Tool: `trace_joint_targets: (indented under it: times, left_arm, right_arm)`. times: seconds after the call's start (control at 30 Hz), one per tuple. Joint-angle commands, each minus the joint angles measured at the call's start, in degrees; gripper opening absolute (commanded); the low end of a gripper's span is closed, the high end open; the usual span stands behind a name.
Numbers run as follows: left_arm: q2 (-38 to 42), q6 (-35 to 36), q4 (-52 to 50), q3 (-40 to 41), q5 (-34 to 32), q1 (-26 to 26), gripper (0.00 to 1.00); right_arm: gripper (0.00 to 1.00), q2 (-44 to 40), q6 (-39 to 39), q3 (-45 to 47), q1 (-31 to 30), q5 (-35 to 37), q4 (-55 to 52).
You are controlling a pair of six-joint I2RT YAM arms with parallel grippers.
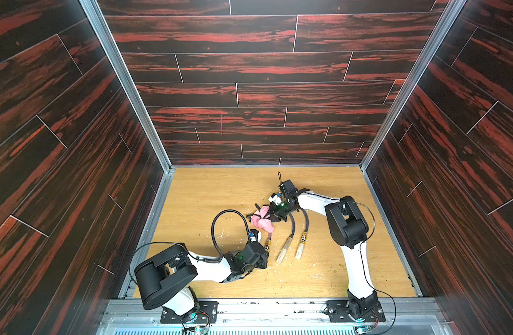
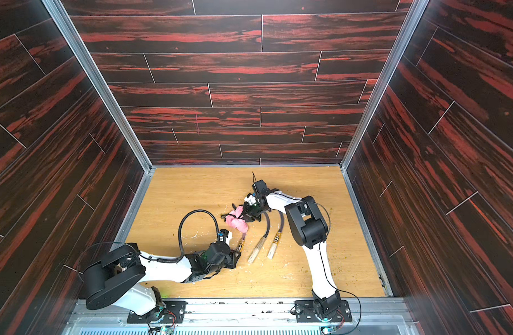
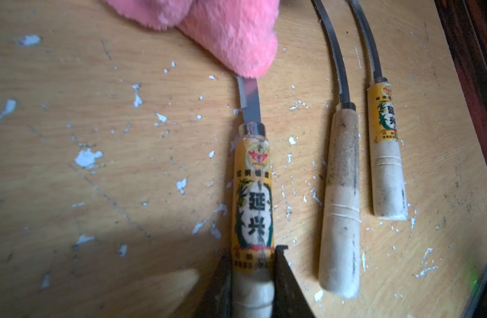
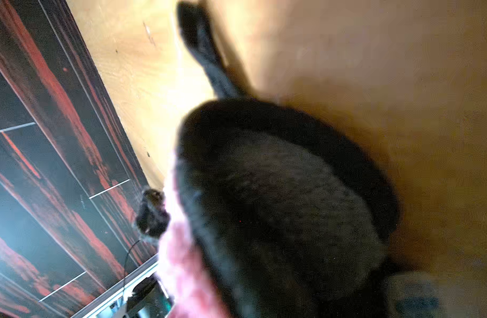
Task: Wipe small sickles with rags
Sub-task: Wipe the small sickle.
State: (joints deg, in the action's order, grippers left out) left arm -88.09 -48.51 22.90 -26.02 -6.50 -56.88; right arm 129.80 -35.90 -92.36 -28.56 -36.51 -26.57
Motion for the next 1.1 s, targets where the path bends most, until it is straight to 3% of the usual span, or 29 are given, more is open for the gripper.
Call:
trace_joint_targets:
  times: [0.0, 0.33, 0.47, 0.6, 0.77, 1.07]
  left_arm:
    - [-1.29, 0.11, -8.26, 2.82, 6.63, -1.48, 0.00]
    - [-0.72, -0.27, -9.35, 2.64, 6.24, -1.54, 0.00]
    - [-0.42, -0.47, -11.06, 2.11, 5.25, -1.56, 0.00]
    - [-0.44, -0.27, -15.93, -0.06, 2.73, -1.50, 0.00]
    - [-1.09, 0.94, -21.39, -3.49, 0.41, -1.48, 0.04]
    - [-0.22, 3.27, -29.97, -9.00, -2.69, -1.48, 0.24]
  right_arm:
    - [0.00, 5.15, 1.89, -5.23, 5.22, 9.79, 4.47]
    - [0.00, 9.48, 0.53, -16.98, 8.45, 4.26, 3.73]
    - [0.00, 8.43, -2.06, -17.43, 9.65, -2.22, 9.00]
    - [0.00, 4.45, -0.49, -17.48, 9.72, -3.60, 7.89]
    - [0.00, -5.62, 2.68, -9.65, 9.75, -3.01, 6.97]
    - [0.00, -25.23, 7.89, 8.71, 9.90, 2.04, 5.91]
